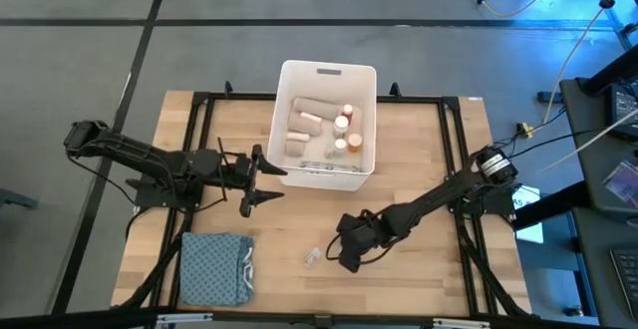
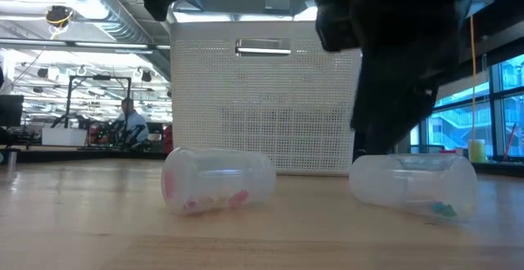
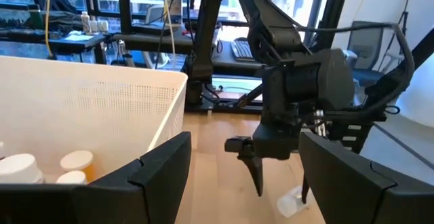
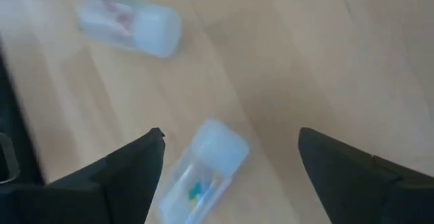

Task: Pick & place medical supplies in basket/bin
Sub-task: Put the right transparent pill bottle into the white bin

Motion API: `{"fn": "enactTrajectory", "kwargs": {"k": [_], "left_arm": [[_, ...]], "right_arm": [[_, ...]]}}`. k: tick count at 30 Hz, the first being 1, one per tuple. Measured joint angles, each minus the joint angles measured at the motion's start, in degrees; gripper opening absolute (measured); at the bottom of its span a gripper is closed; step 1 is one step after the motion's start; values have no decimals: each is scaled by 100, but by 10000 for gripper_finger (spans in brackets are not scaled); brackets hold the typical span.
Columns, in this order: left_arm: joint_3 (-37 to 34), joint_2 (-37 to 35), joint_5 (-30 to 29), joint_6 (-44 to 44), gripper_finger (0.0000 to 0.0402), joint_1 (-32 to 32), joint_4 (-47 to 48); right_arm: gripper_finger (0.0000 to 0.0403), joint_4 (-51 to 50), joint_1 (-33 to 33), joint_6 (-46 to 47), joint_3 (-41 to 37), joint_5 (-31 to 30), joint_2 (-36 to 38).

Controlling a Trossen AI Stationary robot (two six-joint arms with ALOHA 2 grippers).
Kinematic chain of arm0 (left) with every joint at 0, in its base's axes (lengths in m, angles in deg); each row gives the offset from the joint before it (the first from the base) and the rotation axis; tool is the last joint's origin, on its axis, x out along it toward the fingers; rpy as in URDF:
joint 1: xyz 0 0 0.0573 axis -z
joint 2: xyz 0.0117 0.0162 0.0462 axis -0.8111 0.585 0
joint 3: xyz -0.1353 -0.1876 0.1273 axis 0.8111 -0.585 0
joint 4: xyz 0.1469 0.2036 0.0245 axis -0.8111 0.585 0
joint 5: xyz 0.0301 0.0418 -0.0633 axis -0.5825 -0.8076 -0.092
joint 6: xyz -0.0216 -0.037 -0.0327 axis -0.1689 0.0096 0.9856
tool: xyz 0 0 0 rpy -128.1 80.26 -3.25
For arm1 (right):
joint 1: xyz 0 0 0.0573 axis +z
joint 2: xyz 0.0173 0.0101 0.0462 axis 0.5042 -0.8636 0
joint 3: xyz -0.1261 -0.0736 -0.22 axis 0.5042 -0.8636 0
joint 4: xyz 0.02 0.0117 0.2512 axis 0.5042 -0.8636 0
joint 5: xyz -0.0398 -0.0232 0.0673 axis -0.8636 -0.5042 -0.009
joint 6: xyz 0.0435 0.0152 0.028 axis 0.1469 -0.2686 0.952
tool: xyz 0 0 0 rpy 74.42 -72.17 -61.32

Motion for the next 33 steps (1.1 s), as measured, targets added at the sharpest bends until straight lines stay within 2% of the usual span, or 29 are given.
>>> {"fn": "enactTrajectory", "kwargs": {"k": [12, 24, 29, 33], "left_arm": [[0, 0, 0, 0, 265, 0, 71], [0, 0, -13, 0, 265, 0, 70], [2, 0, -13, 0, 265, 0, 77], [2, 0, -15, 0, 265, 0, 103]], "right_arm": [[305, -35, 31, 103, 7, 52, -440], [200, -257, 39, 131, 9, 65, -440], [167, -329, 39, 183, 51, 69, -445], [149, -443, 106, -123, 406, 9, -493]]}}
